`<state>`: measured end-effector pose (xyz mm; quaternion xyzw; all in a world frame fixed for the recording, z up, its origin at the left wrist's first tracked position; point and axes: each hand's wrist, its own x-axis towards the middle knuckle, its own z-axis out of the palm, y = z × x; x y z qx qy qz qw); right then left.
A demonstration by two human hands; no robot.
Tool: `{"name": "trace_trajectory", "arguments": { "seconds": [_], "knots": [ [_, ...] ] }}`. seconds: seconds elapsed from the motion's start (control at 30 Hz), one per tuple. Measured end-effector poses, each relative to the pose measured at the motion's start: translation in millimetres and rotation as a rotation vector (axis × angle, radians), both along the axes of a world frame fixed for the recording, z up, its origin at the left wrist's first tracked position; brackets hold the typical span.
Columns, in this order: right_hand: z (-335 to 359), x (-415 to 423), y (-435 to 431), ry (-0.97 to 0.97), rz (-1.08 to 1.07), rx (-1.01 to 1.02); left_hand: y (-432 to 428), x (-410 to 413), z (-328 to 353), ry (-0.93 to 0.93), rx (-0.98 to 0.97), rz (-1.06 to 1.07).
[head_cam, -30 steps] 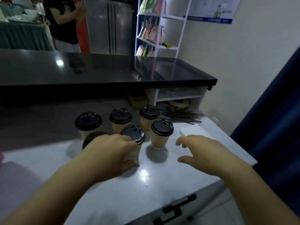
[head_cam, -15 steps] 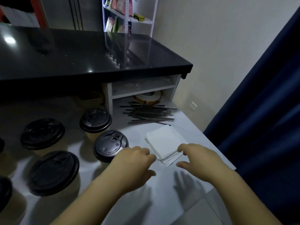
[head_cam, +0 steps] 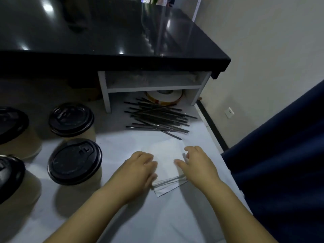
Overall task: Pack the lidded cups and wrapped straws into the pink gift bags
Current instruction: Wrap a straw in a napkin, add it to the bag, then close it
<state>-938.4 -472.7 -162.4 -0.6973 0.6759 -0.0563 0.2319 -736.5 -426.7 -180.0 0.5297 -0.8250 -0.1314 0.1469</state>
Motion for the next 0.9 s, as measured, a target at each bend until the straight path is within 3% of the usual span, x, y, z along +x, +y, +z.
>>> {"name": "trace_trajectory", "arguments": {
  "seconds": [0.33,0.67,0.9],
  "knots": [
    [-16.6,-25.1,-31.9,-0.383,-0.006,0.100,7.9,-23.4,-0.8,0.160,0.081,0.260],
    [-4.0,-38.1,-38.6,-0.373,0.113,-0.020,2.3,-34.7,10.0,0.200,0.045,0.480],
    [7.1,-33.6,-40.4,-0.547,0.363,0.183,-8.6,-35.2,16.5,0.290,0.184,0.521]
  ]
}}
